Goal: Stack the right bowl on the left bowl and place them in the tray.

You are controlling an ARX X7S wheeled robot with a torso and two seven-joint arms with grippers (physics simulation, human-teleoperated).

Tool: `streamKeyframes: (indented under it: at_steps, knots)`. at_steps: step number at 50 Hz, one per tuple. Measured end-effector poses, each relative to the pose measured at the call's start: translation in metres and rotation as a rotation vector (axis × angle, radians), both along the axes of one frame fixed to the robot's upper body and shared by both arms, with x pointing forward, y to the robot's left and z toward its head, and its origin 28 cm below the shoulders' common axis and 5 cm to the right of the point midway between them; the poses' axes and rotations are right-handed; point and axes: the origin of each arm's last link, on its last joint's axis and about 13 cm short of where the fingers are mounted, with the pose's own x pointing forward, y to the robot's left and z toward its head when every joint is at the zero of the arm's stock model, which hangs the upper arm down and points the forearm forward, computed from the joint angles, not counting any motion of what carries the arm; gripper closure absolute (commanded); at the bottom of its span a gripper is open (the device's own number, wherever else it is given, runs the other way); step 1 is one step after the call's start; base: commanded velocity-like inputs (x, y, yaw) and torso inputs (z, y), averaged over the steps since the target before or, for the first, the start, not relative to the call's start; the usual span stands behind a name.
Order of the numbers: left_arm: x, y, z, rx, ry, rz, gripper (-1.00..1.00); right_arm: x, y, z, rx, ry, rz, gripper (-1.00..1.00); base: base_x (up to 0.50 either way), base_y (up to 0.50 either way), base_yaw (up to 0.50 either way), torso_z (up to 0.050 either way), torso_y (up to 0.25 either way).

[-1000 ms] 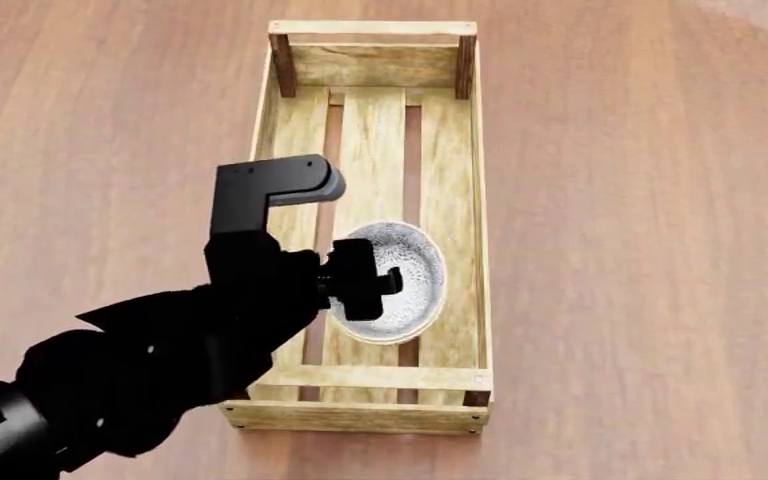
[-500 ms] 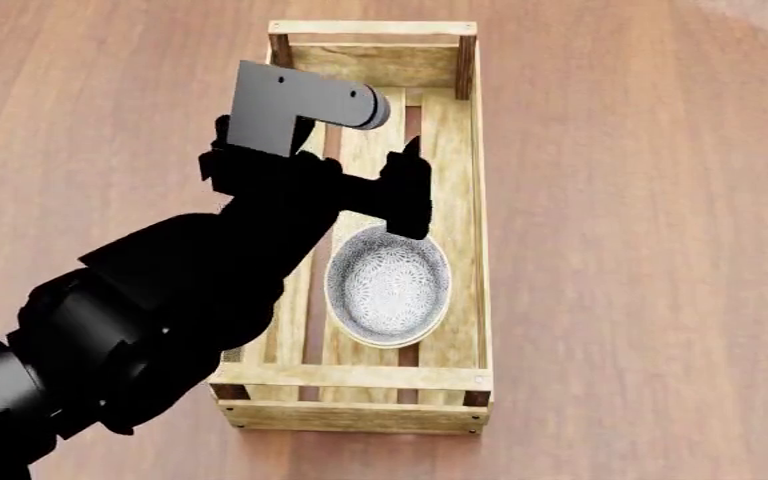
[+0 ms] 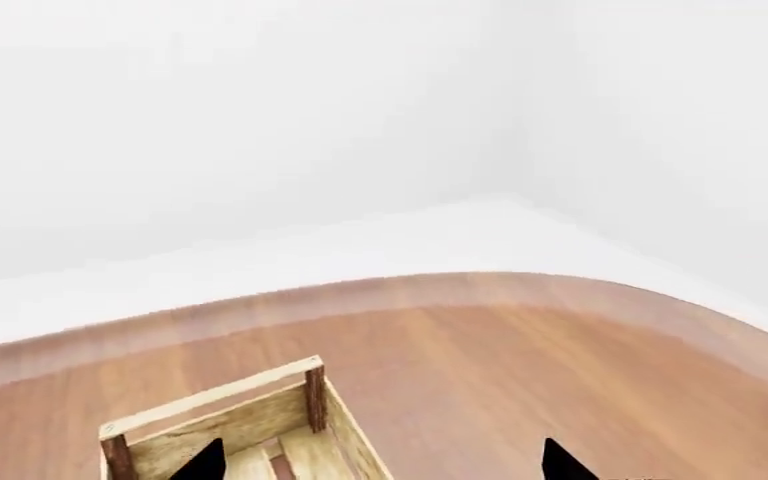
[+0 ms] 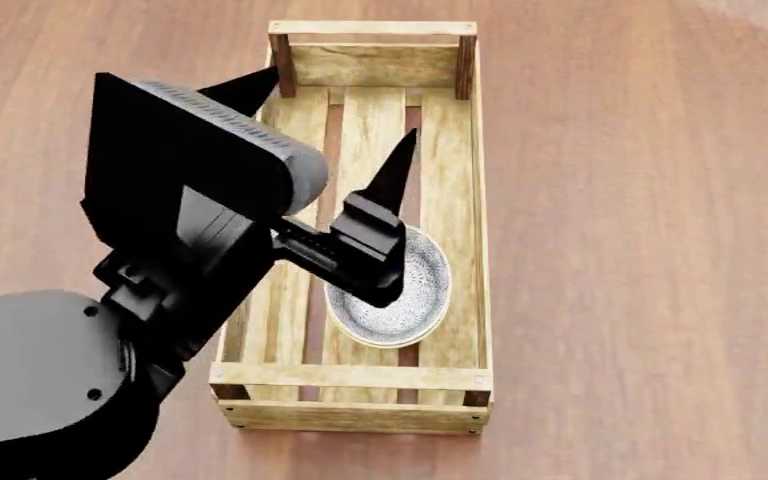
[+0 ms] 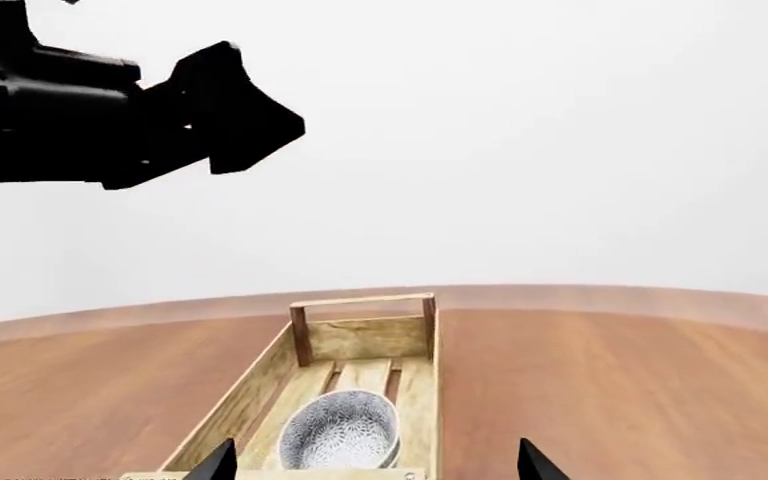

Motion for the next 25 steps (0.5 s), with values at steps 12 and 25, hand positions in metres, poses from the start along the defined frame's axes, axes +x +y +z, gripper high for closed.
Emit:
streamKeyframes:
  at_steps: [12, 25]
  knots:
    - [-0.062, 0.037, -0.017, 0.042, -0.141, -0.023, -1.0, -0.002, 0.004, 0.001, -0.002, 0.0, 0.024, -1.0, 0.0, 0.0, 0.0, 0.0, 0.0]
    - [-0.104, 0.078, -0.068, 0.107, -0.27, 0.121, -1.0, -0.001, 0.005, 0.004, 0.006, -0.005, 0.027, -1.0, 0.0, 0.0, 0.0, 0.0, 0.0]
